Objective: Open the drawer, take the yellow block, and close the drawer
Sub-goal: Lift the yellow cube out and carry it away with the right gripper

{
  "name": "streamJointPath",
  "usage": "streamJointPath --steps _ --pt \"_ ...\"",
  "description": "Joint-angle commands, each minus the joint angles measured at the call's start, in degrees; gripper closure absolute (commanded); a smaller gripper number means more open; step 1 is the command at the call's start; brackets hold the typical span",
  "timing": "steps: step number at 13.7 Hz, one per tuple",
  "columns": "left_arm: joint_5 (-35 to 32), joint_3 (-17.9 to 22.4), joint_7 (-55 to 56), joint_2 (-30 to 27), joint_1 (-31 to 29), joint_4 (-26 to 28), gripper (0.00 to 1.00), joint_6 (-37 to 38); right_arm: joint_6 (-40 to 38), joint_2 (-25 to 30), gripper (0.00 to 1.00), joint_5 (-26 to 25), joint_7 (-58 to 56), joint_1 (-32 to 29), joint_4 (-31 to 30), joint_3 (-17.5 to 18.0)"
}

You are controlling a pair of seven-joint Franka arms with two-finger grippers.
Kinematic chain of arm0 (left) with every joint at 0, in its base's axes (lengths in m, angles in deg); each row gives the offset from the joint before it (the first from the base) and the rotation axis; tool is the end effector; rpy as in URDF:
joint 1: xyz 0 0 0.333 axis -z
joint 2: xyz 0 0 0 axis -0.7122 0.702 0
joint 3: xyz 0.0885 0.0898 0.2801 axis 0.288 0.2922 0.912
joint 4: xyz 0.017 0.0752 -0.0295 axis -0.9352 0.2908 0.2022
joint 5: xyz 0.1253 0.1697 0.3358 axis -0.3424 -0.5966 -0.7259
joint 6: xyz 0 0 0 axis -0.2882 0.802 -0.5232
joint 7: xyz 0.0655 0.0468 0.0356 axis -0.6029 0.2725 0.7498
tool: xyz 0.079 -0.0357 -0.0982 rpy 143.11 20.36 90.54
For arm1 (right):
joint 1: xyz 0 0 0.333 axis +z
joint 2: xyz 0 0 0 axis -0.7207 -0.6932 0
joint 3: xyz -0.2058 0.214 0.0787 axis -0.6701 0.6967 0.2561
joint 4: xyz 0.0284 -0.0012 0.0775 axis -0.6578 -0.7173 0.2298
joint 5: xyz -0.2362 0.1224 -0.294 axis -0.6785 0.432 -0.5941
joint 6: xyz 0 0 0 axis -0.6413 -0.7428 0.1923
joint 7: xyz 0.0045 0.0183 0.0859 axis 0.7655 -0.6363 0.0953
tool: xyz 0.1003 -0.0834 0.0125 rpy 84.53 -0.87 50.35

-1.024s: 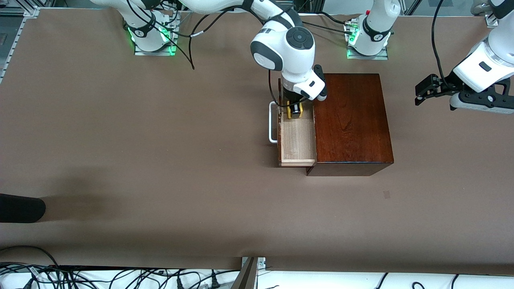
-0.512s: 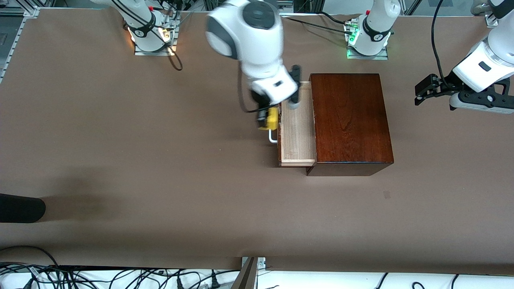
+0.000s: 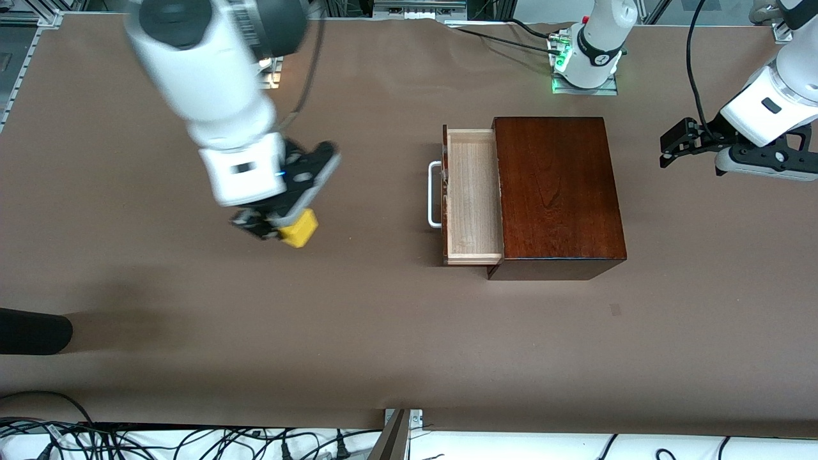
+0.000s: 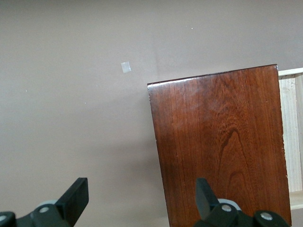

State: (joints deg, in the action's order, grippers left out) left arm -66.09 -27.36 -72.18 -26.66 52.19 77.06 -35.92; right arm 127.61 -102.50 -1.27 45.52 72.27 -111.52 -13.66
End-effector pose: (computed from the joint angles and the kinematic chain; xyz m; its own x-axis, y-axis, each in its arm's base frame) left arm 0.5507 -0.0451 0.5586 0.9919 -0.1266 0.0088 -0.1267 -0.9919 0.0102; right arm 0.6360 0.3037 0.5638 0.5083 0.8543 0.1082 0.8410 -0.5195 0.1512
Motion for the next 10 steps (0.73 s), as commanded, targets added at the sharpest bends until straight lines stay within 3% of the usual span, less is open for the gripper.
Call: streamJointPath --steps 1,6,10 --pt "-1.22 -0.05 -0.89 0.15 0.17 -1.08 0.0 0.88 0.58 8.68 1.0 4.55 1.79 -6.37 -12.69 0.61" --pt "-1.22 -0.05 -0.89 0.15 0.17 -1.08 0.0 0.88 8.46 17.65 1.0 4.92 6.44 -15.69 -35.19 0.0" --pt "-1.22 -0.05 -0.89 0.15 0.17 -1.08 0.0 0.88 20.15 18.99 1.0 5.0 8.73 -16.14 -48.82 -3.7"
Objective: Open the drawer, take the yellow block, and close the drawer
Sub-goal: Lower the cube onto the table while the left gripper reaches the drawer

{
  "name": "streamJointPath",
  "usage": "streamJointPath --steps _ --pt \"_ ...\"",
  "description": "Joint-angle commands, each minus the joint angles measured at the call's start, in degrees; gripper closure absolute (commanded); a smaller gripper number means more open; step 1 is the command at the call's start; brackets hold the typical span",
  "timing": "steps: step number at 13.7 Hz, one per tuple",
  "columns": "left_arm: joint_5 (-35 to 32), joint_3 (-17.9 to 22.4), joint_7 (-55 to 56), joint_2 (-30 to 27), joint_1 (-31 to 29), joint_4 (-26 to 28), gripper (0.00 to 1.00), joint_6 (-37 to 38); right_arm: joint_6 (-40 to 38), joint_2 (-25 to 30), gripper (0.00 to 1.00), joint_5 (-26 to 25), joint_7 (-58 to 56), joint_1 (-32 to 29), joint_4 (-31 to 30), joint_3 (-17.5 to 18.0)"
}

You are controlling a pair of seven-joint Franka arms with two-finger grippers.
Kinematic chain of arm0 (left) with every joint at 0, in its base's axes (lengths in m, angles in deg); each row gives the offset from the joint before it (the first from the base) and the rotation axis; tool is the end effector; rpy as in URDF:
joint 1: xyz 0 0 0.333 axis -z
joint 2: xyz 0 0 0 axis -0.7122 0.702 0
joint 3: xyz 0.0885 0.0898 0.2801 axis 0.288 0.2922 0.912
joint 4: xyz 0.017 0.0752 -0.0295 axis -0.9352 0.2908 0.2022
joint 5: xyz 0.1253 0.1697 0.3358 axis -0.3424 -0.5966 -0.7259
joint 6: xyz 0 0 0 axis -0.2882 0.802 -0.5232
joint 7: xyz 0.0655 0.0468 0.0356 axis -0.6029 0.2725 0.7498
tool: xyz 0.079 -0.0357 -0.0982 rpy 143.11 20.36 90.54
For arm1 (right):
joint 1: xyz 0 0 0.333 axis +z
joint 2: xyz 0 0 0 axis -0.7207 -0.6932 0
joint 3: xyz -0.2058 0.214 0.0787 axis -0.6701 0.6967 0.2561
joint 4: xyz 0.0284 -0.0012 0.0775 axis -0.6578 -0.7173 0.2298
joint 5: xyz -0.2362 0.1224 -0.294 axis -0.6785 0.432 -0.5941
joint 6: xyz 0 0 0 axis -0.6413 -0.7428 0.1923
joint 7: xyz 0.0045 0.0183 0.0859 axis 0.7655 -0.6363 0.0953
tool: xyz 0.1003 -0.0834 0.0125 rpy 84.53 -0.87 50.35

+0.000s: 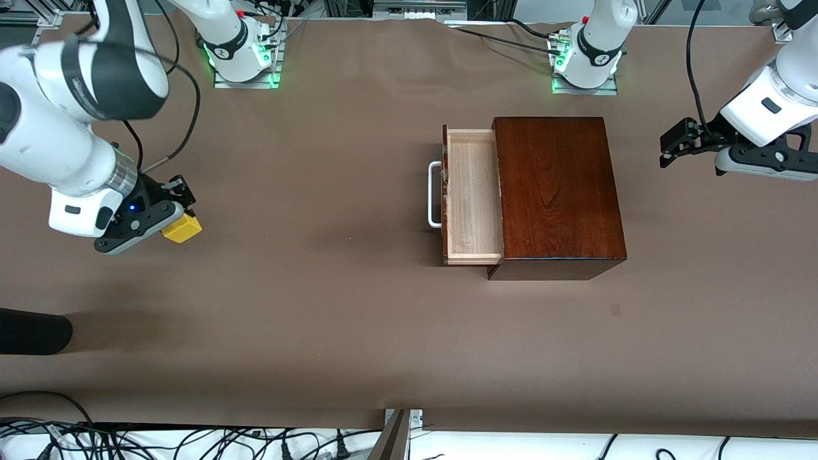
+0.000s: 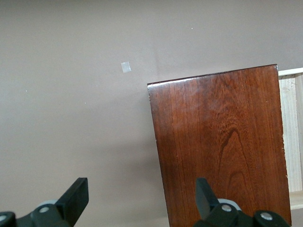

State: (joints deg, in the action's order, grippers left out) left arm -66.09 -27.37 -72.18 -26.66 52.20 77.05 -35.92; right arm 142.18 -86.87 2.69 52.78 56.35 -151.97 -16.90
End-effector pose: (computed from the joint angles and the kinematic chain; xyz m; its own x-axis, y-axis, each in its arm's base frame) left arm 0.5507 -0.0453 0.5587 0.9919 -0.1270 0.0089 -0.1271 -0.9918 0.0102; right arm 0.6173 0.0784 0.4251 0.8444 0.5356 -0.0098 0.5357 -0.8444 0.0090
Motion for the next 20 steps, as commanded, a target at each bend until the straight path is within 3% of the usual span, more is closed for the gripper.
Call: streamJointPath --steps 1,3,6,10,13,16,20 --pt "-1.22 -0.04 -0.71 0.15 0.16 -1.08 0.0 0.88 8.74 3.36 1.0 1.13 2.61 -0.21 -11.71 -1.33" --pt "-0.26 -2.83 -0.8 0.07 0.16 -1.34 0.0 3.5 14.73 3.71 1.0 2.44 4.72 -1.0 -18.31 -2.04" --pt "-0.08 -12.83 -1.59 2.78 0.68 -3.1 0.0 8.61 24.74 3.1 1.0 4.29 7.69 -1.88 -26.66 -2.04" --pt "0.27 -24.63 -3.16 11.82 1.21 -10.03 0.0 8.62 26.09 -0.49 1.0 4.29 19.47 -1.71 -28.44 -1.86" --pt "0.89 -31.74 -17.11 20.16 1.3 -14.68 0.0 8.27 32.29 -3.92 1.0 4.21 21.95 -1.62 -30.97 -1.51" --pt "1.15 -35.8 -27.31 28.52 1.65 -16.54 0.0 0.04 38.04 -7.26 1.0 4.03 21.95 -1.62 -32.92 -1.25" --pt "0.45 -35.99 -36.19 35.12 6.03 -16.11 0.0 -10.86 39.36 -8.42 1.0 4.03 21.87 -1.53 -32.92 -0.1"
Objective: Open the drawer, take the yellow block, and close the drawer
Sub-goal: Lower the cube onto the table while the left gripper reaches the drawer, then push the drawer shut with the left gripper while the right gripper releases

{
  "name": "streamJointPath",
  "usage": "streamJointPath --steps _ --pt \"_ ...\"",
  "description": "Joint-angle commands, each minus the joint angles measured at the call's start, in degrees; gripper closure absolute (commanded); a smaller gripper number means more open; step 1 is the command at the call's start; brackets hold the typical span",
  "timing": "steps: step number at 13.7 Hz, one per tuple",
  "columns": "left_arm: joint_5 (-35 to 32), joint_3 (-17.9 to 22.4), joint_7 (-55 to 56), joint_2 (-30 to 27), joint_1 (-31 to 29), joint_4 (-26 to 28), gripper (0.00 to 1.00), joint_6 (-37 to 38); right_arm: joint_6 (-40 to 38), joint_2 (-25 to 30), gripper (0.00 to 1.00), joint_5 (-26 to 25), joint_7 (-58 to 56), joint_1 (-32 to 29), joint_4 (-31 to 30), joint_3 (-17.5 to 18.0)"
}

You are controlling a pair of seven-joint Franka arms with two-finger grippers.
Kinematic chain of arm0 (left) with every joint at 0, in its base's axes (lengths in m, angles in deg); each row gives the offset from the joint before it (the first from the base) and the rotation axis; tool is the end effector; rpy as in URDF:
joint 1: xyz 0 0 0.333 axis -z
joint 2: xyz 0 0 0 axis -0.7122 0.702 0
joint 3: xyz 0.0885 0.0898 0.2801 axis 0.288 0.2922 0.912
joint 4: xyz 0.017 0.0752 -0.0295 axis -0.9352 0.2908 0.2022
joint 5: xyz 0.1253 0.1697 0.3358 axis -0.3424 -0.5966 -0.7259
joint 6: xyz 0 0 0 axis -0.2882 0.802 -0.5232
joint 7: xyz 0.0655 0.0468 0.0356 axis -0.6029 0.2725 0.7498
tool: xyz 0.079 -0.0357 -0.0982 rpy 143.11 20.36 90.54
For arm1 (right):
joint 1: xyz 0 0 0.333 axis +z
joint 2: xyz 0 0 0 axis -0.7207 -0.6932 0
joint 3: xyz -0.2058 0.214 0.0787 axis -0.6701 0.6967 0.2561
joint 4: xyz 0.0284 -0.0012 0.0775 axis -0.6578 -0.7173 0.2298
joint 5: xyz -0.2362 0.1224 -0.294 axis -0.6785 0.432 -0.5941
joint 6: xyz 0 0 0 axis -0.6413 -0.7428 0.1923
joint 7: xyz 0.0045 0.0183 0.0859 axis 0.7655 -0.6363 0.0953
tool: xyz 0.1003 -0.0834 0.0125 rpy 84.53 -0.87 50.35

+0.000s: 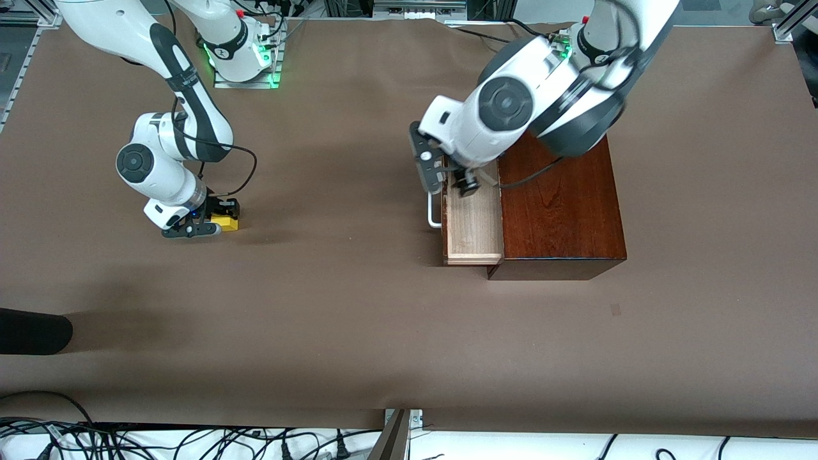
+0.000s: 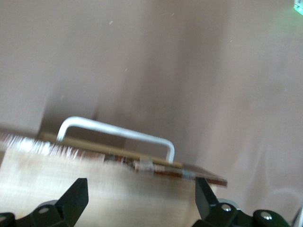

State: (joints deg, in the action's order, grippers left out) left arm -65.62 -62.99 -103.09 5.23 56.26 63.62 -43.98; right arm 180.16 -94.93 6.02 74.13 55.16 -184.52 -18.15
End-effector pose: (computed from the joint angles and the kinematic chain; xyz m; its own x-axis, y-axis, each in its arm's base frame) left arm 0.5178 -0.4305 0.3825 0.2710 -0.9594 0.0784 -0.9263 -0.2378 0.2921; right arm 0.5194 0.0397 0.1582 0.9935 0.1030 -0.0495 0.1029 -0.9947 -0.0047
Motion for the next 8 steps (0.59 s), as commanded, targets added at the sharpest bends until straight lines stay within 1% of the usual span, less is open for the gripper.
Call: streamJointPath --steps 1,2,3,4,6,7,8 --pt "-1.68 -0.1 -6.61 4.38 3.21 -2.24 0.0 -5.45 1.29 -0.27 0.95 0.62 0.43 -0.43 -0.37 1.15" --pt "-6.14 -0.36 -7.67 6.48 4.27 -2.32 0.0 -7.82 1.03 0.08 0.43 0.62 0.17 -0.44 -0.28 1.15" --pt "-9.92 -0.37 -7.16 7.98 6.45 -2.41 0.0 -9.5 0.85 0.95 0.0 0.62 -0.18 -0.44 -0.19 1.15" --pt "-12.4 -0.02 -6.81 8.69 8.65 -2.32 0.0 -11.52 0.42 2.7 0.0 0.62 -0.45 -0.44 -0.19 1.15" --pt "-15.39 0.16 -6.45 10.45 9.2 -1.79 0.0 -12.68 -0.64 6.48 0.0 0.62 -5.17 -0.52 0.6 0.71" --pt "-16.89 0.16 -6.45 10.63 9.11 -0.66 0.0 -12.59 -1.86 8.85 0.0 0.7 -7.63 -0.52 0.77 0.71" --pt "-17.25 0.16 -6.54 10.72 8.94 0.57 0.0 -12.59 -3.96 11.74 0.0 0.7 -7.74 -0.52 1.04 0.62"
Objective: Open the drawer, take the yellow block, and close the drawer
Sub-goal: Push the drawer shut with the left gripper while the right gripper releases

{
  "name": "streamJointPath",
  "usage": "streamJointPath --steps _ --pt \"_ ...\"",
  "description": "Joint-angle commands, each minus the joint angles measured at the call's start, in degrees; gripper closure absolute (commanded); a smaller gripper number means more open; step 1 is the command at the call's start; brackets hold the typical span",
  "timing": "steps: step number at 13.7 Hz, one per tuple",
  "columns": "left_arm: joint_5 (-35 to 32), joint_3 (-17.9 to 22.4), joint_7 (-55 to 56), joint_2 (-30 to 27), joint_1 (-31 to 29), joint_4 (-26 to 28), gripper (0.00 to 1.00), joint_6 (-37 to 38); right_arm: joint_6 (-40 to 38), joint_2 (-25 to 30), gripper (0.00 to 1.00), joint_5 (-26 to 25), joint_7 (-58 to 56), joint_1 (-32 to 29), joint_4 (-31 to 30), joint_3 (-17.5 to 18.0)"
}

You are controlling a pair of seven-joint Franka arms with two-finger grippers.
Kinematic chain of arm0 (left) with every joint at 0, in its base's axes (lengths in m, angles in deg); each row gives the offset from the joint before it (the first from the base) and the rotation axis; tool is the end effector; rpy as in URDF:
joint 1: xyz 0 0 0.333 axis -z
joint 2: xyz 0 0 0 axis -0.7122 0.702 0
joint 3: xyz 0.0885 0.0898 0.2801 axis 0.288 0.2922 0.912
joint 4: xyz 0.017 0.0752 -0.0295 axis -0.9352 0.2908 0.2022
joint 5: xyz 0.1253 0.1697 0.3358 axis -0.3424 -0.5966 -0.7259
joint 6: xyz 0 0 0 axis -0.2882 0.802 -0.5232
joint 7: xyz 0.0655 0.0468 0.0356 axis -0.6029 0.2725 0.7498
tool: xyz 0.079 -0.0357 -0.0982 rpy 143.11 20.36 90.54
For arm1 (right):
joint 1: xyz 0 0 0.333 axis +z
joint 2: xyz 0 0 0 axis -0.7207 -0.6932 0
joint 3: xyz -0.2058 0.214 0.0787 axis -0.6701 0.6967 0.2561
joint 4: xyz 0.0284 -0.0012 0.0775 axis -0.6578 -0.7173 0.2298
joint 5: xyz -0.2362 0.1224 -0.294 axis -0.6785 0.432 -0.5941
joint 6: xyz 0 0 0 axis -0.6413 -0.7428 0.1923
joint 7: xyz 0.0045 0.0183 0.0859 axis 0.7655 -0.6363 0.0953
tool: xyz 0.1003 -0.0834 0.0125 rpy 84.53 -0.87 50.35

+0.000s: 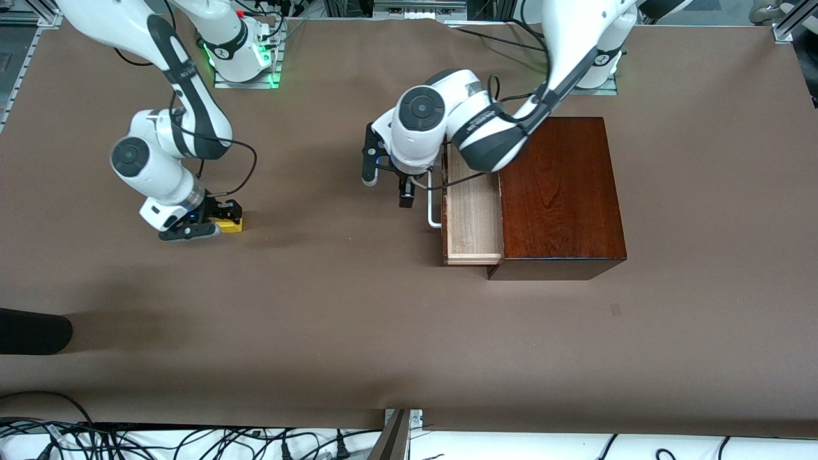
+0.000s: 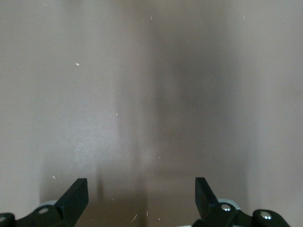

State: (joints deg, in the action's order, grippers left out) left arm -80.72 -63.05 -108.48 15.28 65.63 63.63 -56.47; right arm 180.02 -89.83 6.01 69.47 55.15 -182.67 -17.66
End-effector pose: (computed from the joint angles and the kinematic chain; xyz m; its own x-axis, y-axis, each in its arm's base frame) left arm 0.4805 -0.5157 0.2873 -0.0511 -0.9956 0.0783 -0.9912 0.0601 0.1178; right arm 0.5448 0.0478 0.2171 0.9789 0.1919 0.0697 0.1928 -0.9812 -0.0055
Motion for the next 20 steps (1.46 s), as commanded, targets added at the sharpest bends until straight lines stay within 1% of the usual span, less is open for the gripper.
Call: streamJointPath --steps 1,3,5,8,10,13,14,17,18,20 --pt "-2.15 0.48 -1.15 0.67 -0.7 1.44 0.0 0.25 -6.89 9.11 0.0 0.7 -3.0 -0.51 0.32 0.13" --pt "-2.24 1.19 -1.24 0.41 -1.14 3.72 0.0 2.18 -16.71 11.06 0.0 0.88 -2.48 -0.51 6.44 0.13" --pt "-2.33 2.07 -1.42 -0.12 -1.32 3.73 0.0 7.17 -24.9 11.42 0.0 0.88 -0.55 -0.51 12.78 0.13" --pt "-2.94 2.07 -2.03 -1.88 -5.09 3.47 0.0 11.58 -33.34 13.26 0.0 0.79 -0.54 -0.51 18.67 0.04" --pt "-2.94 1.98 -2.03 -2.76 -6.41 3.38 0.0 15.01 -40.72 13.27 0.0 0.79 -0.02 -0.16 24.12 -0.92" --pt "-2.94 1.98 -2.12 -4.43 -8.08 3.2 0.0 19.58 -49.52 13.27 0.0 0.09 0.86 -0.07 31.06 -0.92" --pt "-2.94 1.98 -2.21 -4.43 -8.52 3.2 0.0 19.85 -51.46 13.18 0.0 -0.09 1.39 -0.07 33.52 -0.75" --pt "-2.86 1.8 -1.77 -4.52 -8.35 3.2 0.0 19.94 -56.12 13.18 0.0 -0.09 4.02 0.11 37.32 -0.48" --pt "-2.77 1.8 -1.42 -5.21 -8.35 3.2 0.0 20.21 -57.62 13.18 0.0 0.0 5.16 0.19 38.02 -0.48" --pt "-1.72 1.63 -0.19 -7.84 -8.61 2.94 0.0 21.87 -57.98 13.09 0.0 0.0 5.52 1.07 38.38 -0.66"
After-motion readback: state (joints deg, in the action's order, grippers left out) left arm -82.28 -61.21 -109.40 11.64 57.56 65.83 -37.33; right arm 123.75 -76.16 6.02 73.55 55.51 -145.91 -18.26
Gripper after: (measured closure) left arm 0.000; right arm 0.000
